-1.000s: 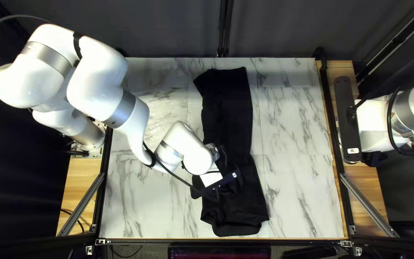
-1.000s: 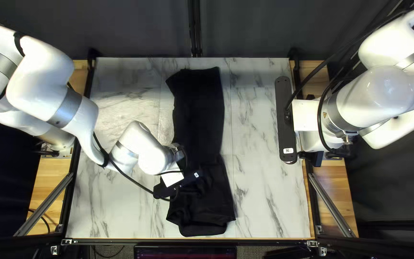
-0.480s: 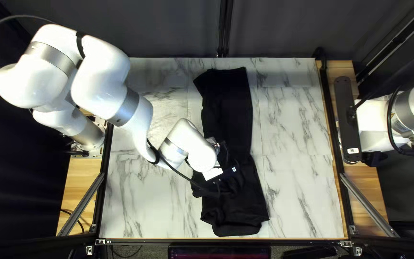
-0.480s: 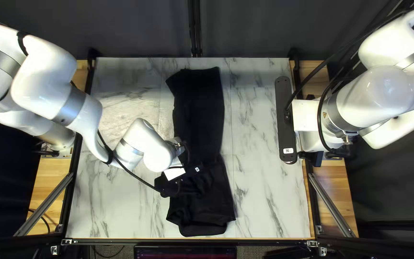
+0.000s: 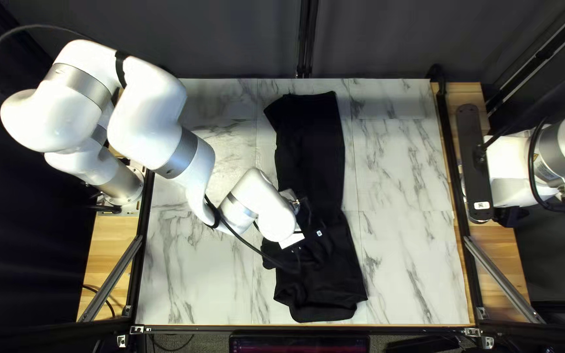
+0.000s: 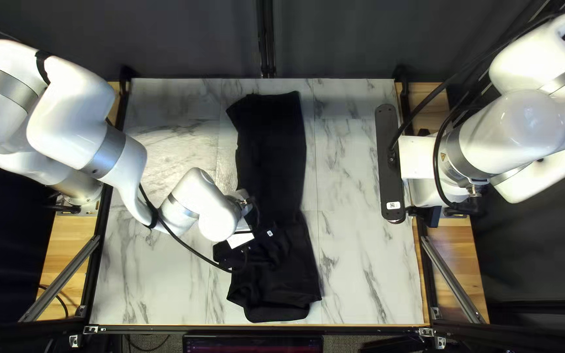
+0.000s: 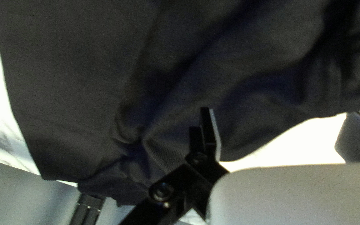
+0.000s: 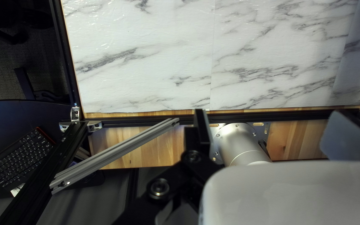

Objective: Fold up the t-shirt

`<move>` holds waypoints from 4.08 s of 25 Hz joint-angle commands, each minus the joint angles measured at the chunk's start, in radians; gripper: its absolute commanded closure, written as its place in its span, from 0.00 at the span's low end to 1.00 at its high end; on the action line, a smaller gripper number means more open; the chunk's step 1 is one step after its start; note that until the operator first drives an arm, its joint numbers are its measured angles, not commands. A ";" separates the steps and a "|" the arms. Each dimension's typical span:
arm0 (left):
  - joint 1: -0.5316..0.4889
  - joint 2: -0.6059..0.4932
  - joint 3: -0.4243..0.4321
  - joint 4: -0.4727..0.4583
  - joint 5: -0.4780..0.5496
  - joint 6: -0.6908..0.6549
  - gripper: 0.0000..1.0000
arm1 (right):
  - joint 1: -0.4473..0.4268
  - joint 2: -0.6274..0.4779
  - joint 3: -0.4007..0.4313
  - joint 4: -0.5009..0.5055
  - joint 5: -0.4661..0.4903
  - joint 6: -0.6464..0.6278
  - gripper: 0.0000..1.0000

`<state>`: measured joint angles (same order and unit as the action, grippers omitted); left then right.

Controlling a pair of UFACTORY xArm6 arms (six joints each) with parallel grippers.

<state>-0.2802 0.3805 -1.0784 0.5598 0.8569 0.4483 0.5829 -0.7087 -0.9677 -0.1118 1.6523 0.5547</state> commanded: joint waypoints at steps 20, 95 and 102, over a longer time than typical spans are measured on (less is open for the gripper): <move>0.023 -0.012 -0.033 0.012 -0.095 0.151 0.00 | 0.000 0.000 0.000 0.000 0.000 0.000 0.00; 0.117 -0.069 -0.144 -0.119 -0.035 0.482 0.00 | 0.000 0.000 0.000 0.000 0.000 0.000 0.00; 0.300 -0.160 -0.046 -0.077 -0.085 0.562 0.00 | 0.000 0.000 0.000 0.000 0.000 0.000 0.00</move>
<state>-0.0443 0.2458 -1.1575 0.4710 0.8061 0.9719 0.5829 -0.7087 -0.9677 -0.1118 1.6523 0.5547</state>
